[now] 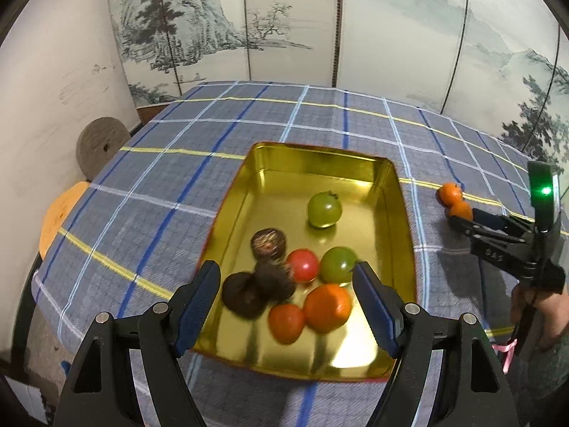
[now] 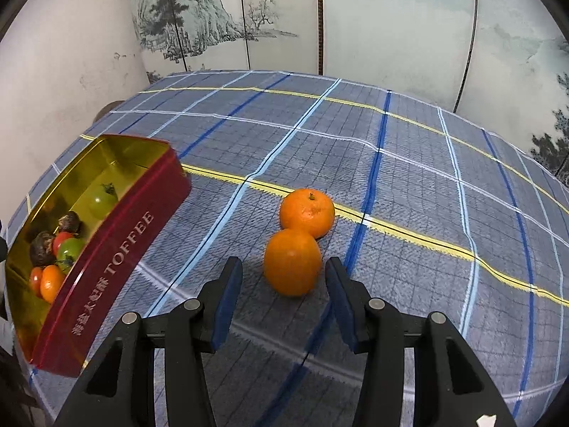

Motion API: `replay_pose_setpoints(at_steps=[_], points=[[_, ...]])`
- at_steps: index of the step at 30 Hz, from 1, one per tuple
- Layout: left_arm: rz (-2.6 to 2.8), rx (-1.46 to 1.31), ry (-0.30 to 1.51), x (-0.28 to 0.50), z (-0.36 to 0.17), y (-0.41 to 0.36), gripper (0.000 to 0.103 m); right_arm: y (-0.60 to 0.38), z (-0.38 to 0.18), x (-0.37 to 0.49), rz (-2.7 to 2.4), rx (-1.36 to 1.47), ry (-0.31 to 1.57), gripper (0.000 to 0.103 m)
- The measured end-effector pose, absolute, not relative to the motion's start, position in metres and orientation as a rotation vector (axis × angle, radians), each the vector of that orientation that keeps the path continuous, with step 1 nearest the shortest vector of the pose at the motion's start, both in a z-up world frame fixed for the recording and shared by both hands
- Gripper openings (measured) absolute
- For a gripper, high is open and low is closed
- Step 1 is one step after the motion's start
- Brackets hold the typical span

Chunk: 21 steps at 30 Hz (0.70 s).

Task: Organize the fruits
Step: 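Grasp a mandarin with the right gripper while the left moves toward the other mandarin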

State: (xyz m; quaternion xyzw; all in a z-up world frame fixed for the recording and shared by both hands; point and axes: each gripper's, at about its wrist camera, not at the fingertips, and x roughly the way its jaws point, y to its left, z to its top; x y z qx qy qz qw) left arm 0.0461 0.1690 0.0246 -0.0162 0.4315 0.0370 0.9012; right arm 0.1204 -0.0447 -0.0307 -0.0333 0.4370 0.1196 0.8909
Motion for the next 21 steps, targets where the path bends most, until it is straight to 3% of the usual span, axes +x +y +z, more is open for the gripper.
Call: replay_pose_setpoints(at_steps=[10,21], points=[[0.006,-0.037,0.903,0.078,0.027,0.132,0.077,-0.043,-0.039,0.128,0.25,-0.103,0.901,0.031],[-0.059,-0.032,0.924,0.106,0.022,0.085,0.077,-0.059,-0.035,0.116,0.272,-0.081,0.886,0.029]])
